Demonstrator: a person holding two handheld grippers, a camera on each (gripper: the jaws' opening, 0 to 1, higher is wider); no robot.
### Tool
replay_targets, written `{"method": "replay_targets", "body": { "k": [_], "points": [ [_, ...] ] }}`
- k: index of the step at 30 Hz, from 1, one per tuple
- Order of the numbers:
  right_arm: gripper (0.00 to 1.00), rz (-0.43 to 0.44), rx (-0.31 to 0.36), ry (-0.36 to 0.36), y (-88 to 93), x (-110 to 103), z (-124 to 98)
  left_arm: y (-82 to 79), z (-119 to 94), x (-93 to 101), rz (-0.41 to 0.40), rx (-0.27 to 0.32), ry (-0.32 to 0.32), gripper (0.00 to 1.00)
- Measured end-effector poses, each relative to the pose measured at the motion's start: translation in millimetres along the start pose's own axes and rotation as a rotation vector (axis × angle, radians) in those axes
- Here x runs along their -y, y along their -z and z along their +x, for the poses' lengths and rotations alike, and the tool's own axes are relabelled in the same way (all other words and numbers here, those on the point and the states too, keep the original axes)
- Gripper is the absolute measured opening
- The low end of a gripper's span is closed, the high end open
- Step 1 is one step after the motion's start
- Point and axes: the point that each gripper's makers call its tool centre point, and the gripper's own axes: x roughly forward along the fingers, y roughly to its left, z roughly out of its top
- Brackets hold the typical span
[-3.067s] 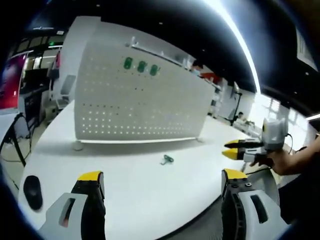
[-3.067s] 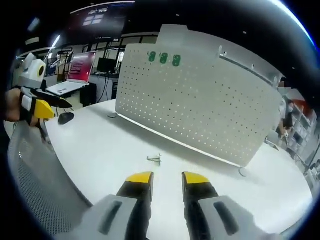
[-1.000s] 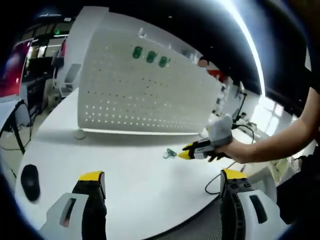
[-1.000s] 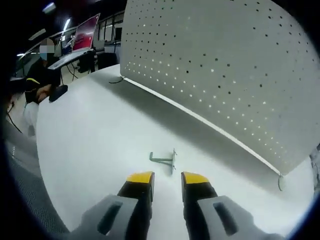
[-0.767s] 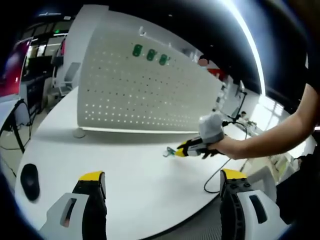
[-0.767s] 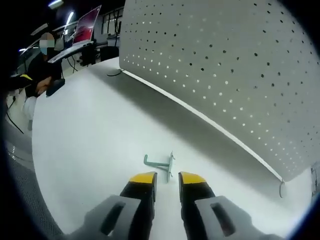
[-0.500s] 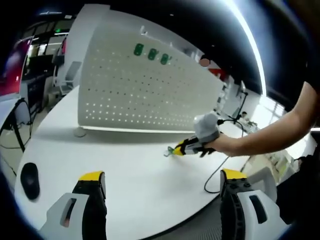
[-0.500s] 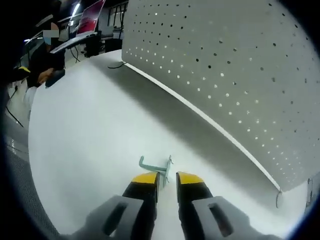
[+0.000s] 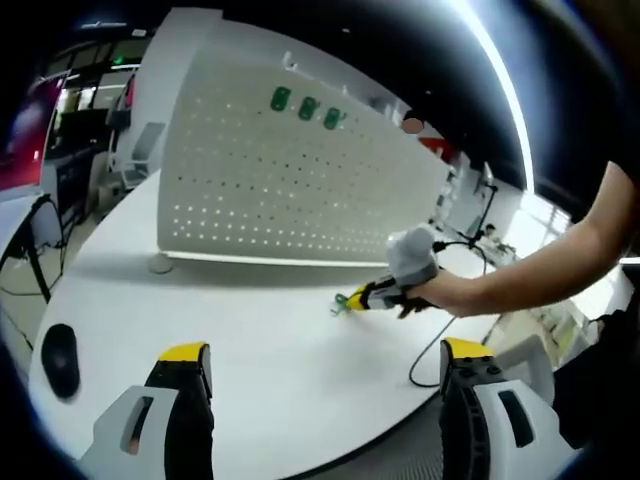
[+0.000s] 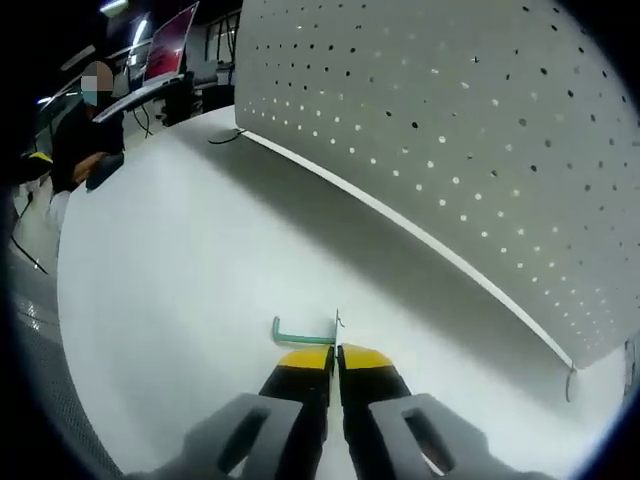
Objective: Insert the hook assembly into the mounting plate slot until the hook locks in place.
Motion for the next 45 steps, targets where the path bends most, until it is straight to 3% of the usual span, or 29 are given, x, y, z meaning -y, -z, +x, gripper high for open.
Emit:
{"method": "replay_targets", "body": {
  "k": [15,20,36,45],
  "points": [
    [0.00,0.048,0.051,0.019,-7.5,3.2,-21.0,-1.2,-2.5,1.6,0.008,0.010,0.002,0.95],
    [0.00,0.122,0.076,0.027,-6.5,7.0,-29.9,-1.8,-3.1,1.6,0.009,0.015,0.002,0.95],
    [0.00,0.204,0.187,0.061,-26.1,16.5,-75.8,1.1,-2.7,8.8,0.046,0.004,0.032,0.94],
    [0.00,0.247,0.232,0.090,-26.4,18.4,-99.4,3.3,-2.6,12.6,0.067,-0.008,0.046,0.94]
  ]
}}
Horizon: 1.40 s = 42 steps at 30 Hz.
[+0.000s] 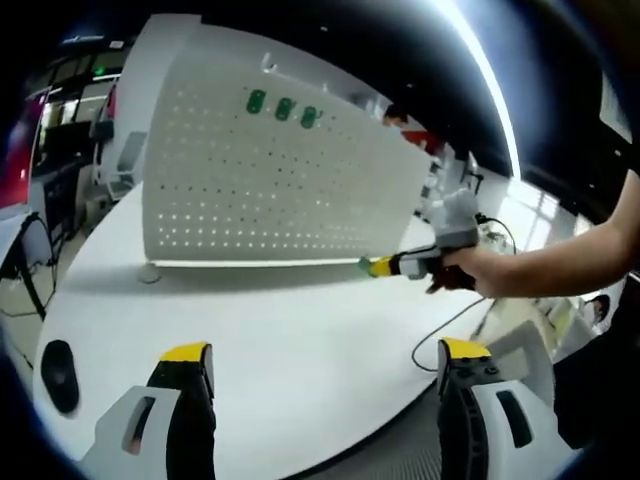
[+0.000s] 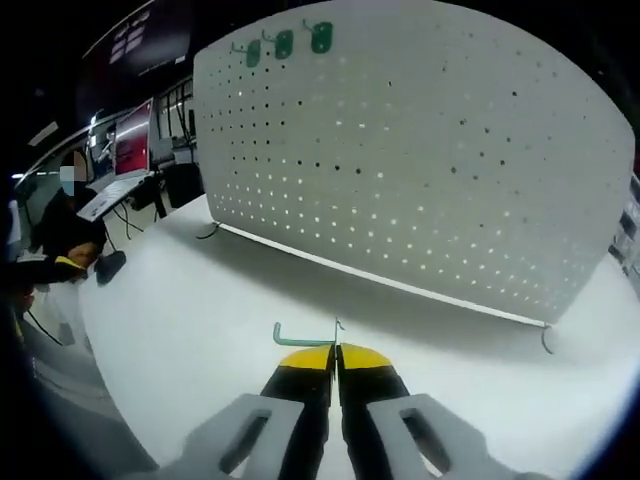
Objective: Insert the hook assembly into the mounting plate slot until the hook locks in place.
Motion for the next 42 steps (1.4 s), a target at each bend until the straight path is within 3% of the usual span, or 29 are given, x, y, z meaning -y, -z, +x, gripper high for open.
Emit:
{"method": "replay_targets", "body": {
  "k": [6,12,18,19,20,21,25,28,29,31,33,36,41,42],
  "points": [
    [0.00,0.028,0.056,0.010,-8.5,-9.0,-19.0,-0.6,-0.6,0.4,0.007,0.005,-0.001,0.94],
    [0.00,0.057,0.085,-0.028,-14.5,-22.6,-32.4,-0.7,-1.1,-1.2,0.044,0.005,-0.019,0.96],
    [0.00,0.095,0.118,-0.068,-19.2,-32.9,-45.9,3.1,1.6,4.8,0.037,-0.026,0.018,0.96],
    [0.00,0.105,0.128,-0.087,-21.6,-37.4,-49.0,-0.4,0.8,3.8,0.031,-0.013,0.019,0.97],
    [0.00,0.105,0.131,-0.099,-22.6,-40.4,-51.6,-15.0,0.5,3.8,0.004,0.066,0.030,0.97],
    [0.00,0.113,0.147,-0.118,-25.2,-45.4,-56.1,-21.2,-0.2,4.0,-0.016,0.100,0.045,0.98],
    [0.00,0.208,0.194,-0.189,-30.6,-65.8,-68.2,-19.1,-0.2,-13.5,-0.077,0.071,0.028,0.96],
    [0.00,0.222,0.202,-0.240,-30.5,-82.1,-73.8,-21.5,-1.8,-20.1,-0.110,0.088,0.030,0.92],
    [0.00,0.223,0.198,-0.257,-29.6,-87.0,-73.8,-22.6,-2.7,-21.8,-0.107,0.094,0.027,0.91],
    [0.00,0.268,0.103,-0.287,-14.9,-97.0,-72.4,-24.6,-2.7,-21.5,-0.098,0.100,0.033,0.90],
    [0.00,0.319,0.148,-0.336,-22.1,-105.3,-72.6,-26.0,-2.2,-19.4,-0.094,0.094,0.046,0.86],
    [0.00,0.327,0.149,-0.373,-22.6,-113.1,-74.2,-31.4,-0.7,-14.7,-0.095,0.102,0.081,0.82],
    [0.00,0.404,0.129,-0.523,-26.1,-138.7,-82.1,-46.5,0.7,1.5,-0.154,0.135,0.197,0.65],
    [0.00,0.441,0.163,-0.551,-31.4,-141.9,-84.1,-50.7,0.9,1.3,-0.158,0.147,0.201,0.64]
  ]
}}
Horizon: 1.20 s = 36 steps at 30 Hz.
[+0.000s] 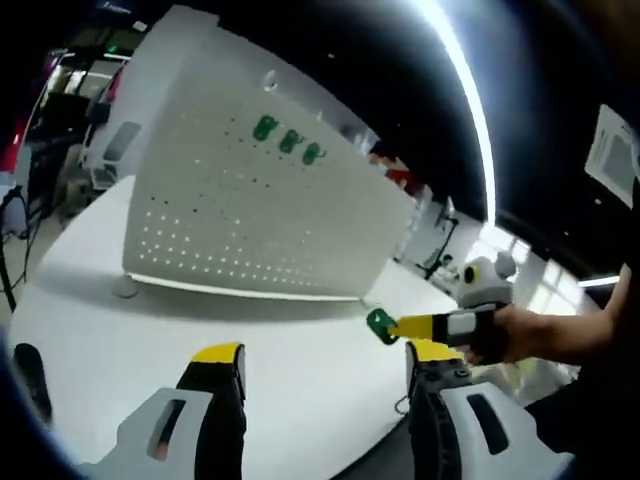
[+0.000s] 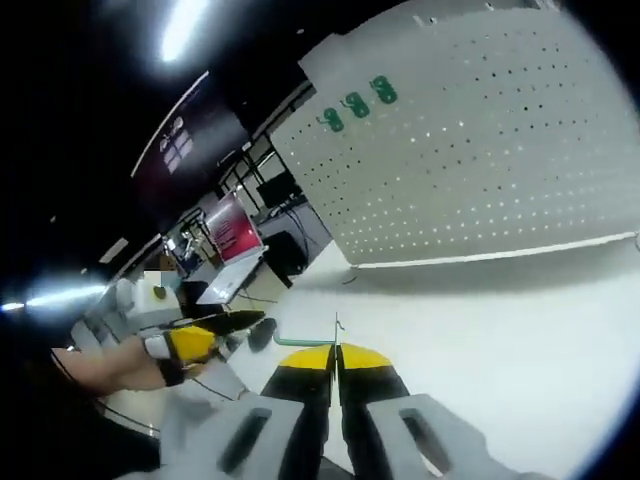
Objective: Insert the hook assembly into the mounting plate slot until the hook locks in place.
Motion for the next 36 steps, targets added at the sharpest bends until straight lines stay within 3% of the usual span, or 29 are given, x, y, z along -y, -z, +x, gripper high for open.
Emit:
{"method": "replay_targets", "body": {
  "k": [2,5,10,13,18,24,31,36],
  "points": [
    [0.00,0.047,-0.001,-0.043,1.4,-6.1,1.0,-4.0,1.6,3.3,-0.022,0.011,0.022,0.62],
    [0.00,0.043,0.014,-0.073,-0.4,-12.5,1.8,-4.4,4.5,7.6,-0.062,-0.002,0.060,0.56],
    [0.00,0.110,0.044,-0.198,-6.2,-36.7,3.3,0.1,10.5,13.4,-0.102,-0.027,0.100,0.49],
    [0.00,0.097,0.035,-0.237,-5.4,-45.0,3.8,2.8,15.2,22.9,-0.133,-0.042,0.143,0.44],
    [0.00,0.161,0.049,-0.350,-8.3,-62.1,-0.1,3.5,20.6,36.8,-0.167,-0.055,0.209,0.41],
    [0.00,0.192,0.069,-0.426,-12.2,-69.4,-6.6,-9.2,19.7,47.8,-0.233,-0.013,0.281,0.34],
    [0.00,0.199,0.105,-0.518,-22.1,-83.1,-14.2,-16.7,17.1,66.7,-0.324,-0.019,0.398,0.24],
    [0.00,0.183,0.086,-0.567,-21.4,-90.0,-17.7,-28.1,15.2,77.1,-0.360,0.017,0.460,0.21]
  ]
}}
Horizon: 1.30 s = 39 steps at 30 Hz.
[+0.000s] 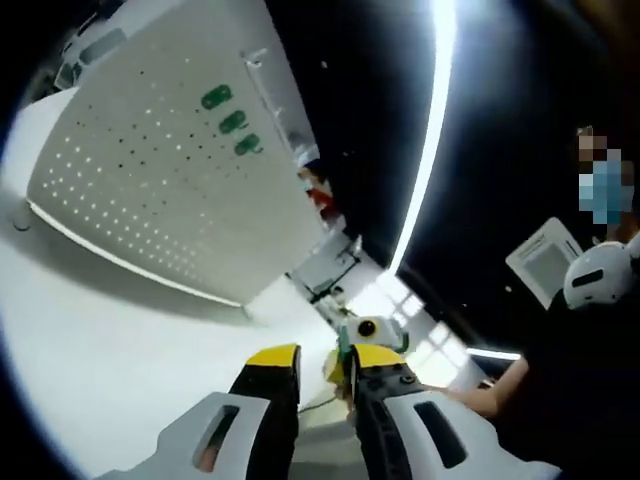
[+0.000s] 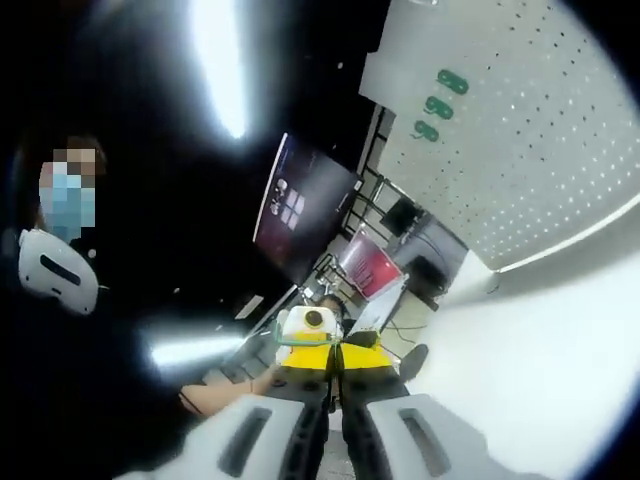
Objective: Insert the hook assembly into the mounting plate slot until the hook locks in place.
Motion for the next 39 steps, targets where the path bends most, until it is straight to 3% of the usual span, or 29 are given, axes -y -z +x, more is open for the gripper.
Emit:
{"method": "replay_targets", "body": {
  "k": [2,4,12,19,22,23,26,29,32,36,39],
  "points": [
    [0.00,-0.009,-0.016,0.000,2.9,-0.3,2.0,-1.6,2.4,6.7,-0.033,0.002,0.039,0.19],
    [0.00,0.000,-0.016,-0.026,3.4,-4.1,3.1,7.0,5.3,10.3,-0.036,-0.053,0.062,0.09],
    [0.00,0.004,-0.036,-0.021,4.3,-1.8,3.3,5.7,5.5,5.4,-0.051,-0.045,0.051,0.03],
    [0.03,-0.191,-0.161,0.187,9.2,26.0,-3.9,10.0,10.3,-19.8,0.146,-0.120,-0.115,0.01],
    [0.06,-0.288,-0.227,0.288,9.0,37.6,-10.3,4.3,8.6,-33.9,0.212,-0.114,-0.207,0.01],
    [0.06,-0.305,-0.235,0.284,8.3,36.1,-9.6,0.3,6.1,-40.7,0.240,-0.097,-0.251,0.01],
    [0.08,-0.366,-0.274,0.372,7.5,43.7,-12.8,1.4,-4.0,-58.0,0.271,-0.106,-0.364,0.01],
    [0.16,-0.415,-0.331,0.441,12.3,49.5,-13.4,7.4,-13.6,-69.5,0.275,-0.119,-0.449,0.01],
    [0.17,-0.414,-0.351,0.457,18.6,46.7,-7.0,12.5,-24.5,-75.2,0.257,-0.074,-0.506,0.01],
    [0.17,-0.580,-0.416,0.510,25.3,49.2,-4.8,24.7,-37.3,-81.0,0.249,-0.068,-0.559,0.01],
    [0.17,-0.579,-0.410,0.514,29.0,45.9,0.9,22.8,-46.0,-83.5,0.225,-0.042,-0.594,0.01]
  ]
}}
